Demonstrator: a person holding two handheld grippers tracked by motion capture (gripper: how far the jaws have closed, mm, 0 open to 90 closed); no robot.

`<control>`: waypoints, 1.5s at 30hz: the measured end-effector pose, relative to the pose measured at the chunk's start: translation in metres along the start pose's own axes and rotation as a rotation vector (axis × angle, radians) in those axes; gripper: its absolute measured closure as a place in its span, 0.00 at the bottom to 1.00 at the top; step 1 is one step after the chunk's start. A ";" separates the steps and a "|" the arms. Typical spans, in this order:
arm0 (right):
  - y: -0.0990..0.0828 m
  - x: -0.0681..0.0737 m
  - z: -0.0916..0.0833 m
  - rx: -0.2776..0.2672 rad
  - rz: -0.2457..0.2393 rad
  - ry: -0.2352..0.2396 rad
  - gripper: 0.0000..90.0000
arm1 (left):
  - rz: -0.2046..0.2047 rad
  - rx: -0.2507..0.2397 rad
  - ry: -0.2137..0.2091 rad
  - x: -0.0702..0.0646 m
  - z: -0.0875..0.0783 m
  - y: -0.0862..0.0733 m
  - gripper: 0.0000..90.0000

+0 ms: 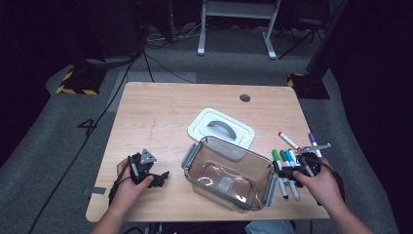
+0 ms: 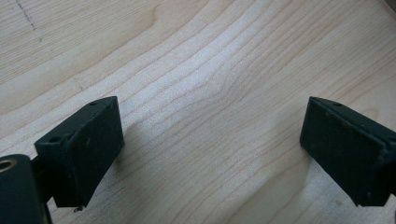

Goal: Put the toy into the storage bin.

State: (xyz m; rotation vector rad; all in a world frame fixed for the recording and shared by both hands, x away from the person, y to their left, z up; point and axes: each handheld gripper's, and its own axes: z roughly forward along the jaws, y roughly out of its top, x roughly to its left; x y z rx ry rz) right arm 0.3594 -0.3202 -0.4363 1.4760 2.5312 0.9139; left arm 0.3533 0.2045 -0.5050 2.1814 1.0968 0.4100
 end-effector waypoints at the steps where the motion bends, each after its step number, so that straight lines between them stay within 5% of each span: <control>1: 0.000 0.000 0.000 0.000 0.000 0.000 0.72 | 0.000 0.000 0.000 0.000 0.000 0.000 0.07; 8: -0.010 0.000 0.020 0.033 -0.010 -0.024 0.72 | 0.000 0.000 -0.001 0.000 0.000 0.000 0.07; 16: -0.011 0.003 0.023 0.009 -0.017 -0.020 0.73 | 0.000 0.000 0.000 0.000 0.000 0.000 0.07; 19: -0.012 0.009 0.024 0.001 -0.051 -0.067 0.73 | 0.000 0.000 0.000 0.000 0.000 0.000 0.07; 27: -0.014 0.007 0.023 -0.015 -0.036 -0.092 0.73 | 0.000 0.000 -0.001 0.000 0.000 0.000 0.07; 31: -0.015 0.008 0.021 -0.031 -0.069 -0.122 0.73 | 0.001 0.000 0.000 0.000 0.000 0.000 0.07; 37: -0.018 0.006 0.026 -0.002 -0.040 -0.113 0.73 | 0.002 0.000 0.002 0.000 0.000 0.000 0.07; 45: -0.020 0.011 0.038 0.022 -0.062 -0.100 0.79 | 0.000 0.000 0.000 0.000 0.000 0.000 0.07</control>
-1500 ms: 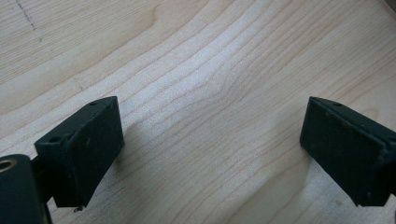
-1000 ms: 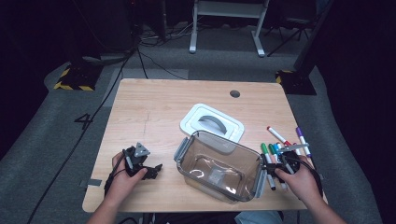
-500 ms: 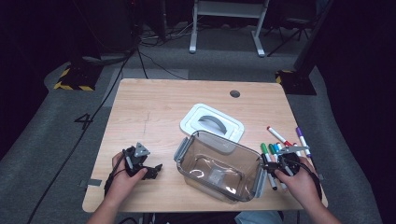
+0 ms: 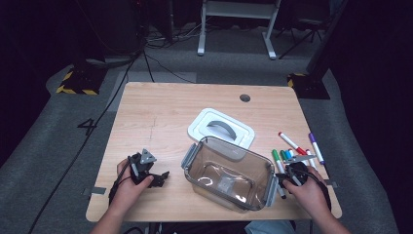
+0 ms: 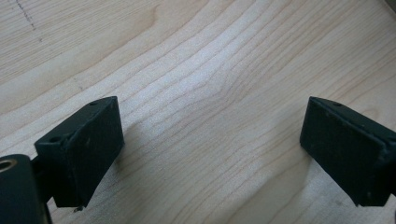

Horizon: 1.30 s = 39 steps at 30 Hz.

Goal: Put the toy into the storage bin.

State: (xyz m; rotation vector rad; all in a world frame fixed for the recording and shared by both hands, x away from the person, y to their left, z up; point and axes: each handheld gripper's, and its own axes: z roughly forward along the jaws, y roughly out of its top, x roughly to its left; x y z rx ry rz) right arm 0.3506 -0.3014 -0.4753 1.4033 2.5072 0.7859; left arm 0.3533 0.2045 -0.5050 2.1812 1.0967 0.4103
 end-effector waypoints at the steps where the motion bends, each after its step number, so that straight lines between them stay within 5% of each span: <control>1: 0.000 0.000 0.000 0.000 0.000 0.000 0.79 | 0.000 0.000 0.000 0.000 0.000 0.000 0.07; 8: 0.002 0.007 0.003 -0.012 -0.027 -0.021 0.86 | 0.001 -0.001 0.002 0.000 0.000 0.000 0.07; 17: 0.006 0.005 -0.001 -0.028 0.026 -0.002 0.86 | 0.000 0.000 0.000 0.000 0.000 0.000 0.07; 35: 0.055 -0.005 -0.069 -0.121 0.011 0.012 0.86 | 0.001 0.003 -0.003 0.001 0.001 0.001 0.06; 39: 0.065 -0.005 -0.082 -0.145 0.020 0.048 0.86 | 0.005 0.003 -0.005 0.001 0.003 0.003 0.05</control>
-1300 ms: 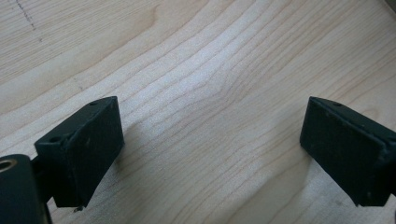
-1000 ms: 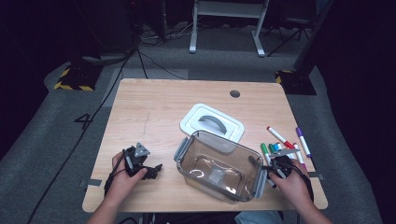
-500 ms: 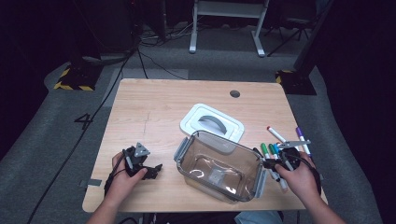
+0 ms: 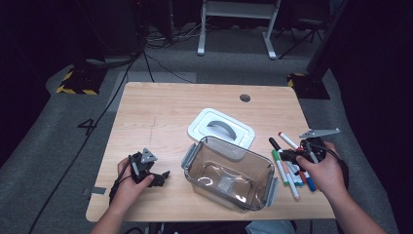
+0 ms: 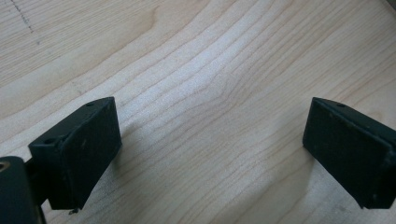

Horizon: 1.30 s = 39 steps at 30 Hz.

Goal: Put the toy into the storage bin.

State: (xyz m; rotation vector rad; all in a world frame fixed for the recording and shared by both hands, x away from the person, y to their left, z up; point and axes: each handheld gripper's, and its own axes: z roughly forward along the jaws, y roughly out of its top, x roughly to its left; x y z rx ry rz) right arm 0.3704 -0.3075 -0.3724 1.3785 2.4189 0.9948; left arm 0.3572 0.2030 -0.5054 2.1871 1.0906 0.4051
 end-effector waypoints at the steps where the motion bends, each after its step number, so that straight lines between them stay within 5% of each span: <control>1: 0.005 0.001 -0.004 -0.016 0.009 0.038 0.86 | -0.002 0.000 0.001 0.000 0.000 0.001 0.05; 15: 0.043 0.038 -0.023 -0.056 -0.078 0.149 0.86 | -0.004 0.004 -0.001 0.000 0.001 0.001 0.04; 28: 0.052 0.076 -0.007 -0.018 -0.167 0.238 0.86 | 0.000 0.009 -0.005 0.000 0.004 0.004 0.02; 39: 0.057 0.106 0.022 0.070 -0.222 0.320 0.86 | 0.010 0.013 -0.004 0.001 0.004 0.005 0.02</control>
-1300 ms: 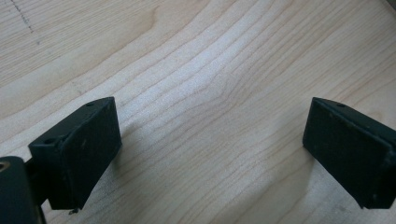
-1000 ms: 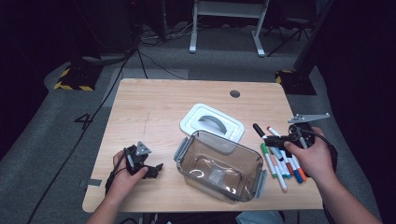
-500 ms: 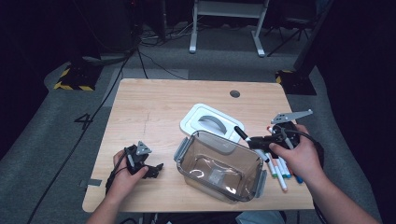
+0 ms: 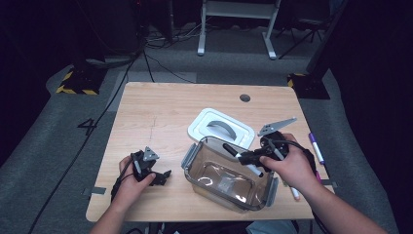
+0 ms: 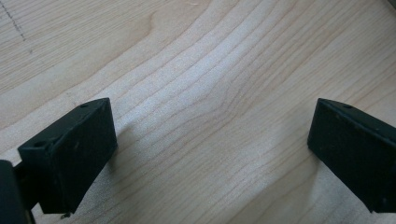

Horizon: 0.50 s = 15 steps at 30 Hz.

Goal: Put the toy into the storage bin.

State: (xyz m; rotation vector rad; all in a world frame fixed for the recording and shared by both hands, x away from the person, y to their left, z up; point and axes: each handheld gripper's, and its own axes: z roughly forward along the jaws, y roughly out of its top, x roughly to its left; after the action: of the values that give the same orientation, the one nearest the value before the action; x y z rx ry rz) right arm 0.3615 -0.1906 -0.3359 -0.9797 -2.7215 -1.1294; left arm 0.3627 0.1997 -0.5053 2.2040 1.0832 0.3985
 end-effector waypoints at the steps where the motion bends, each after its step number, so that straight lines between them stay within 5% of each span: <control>1: 0.000 0.000 0.000 0.000 0.000 0.000 0.86 | 0.000 0.000 0.000 0.000 0.000 0.000 0.02; 15: 0.002 0.008 0.059 0.129 -0.029 0.065 0.86 | 0.001 0.000 0.000 0.000 0.000 0.000 0.02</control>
State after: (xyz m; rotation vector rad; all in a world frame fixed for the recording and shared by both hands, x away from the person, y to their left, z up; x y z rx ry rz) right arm 0.3683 -0.1467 -0.3758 -0.8728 -2.7256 -0.9573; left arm 0.3627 0.1998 -0.5053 2.2049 1.0826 0.3985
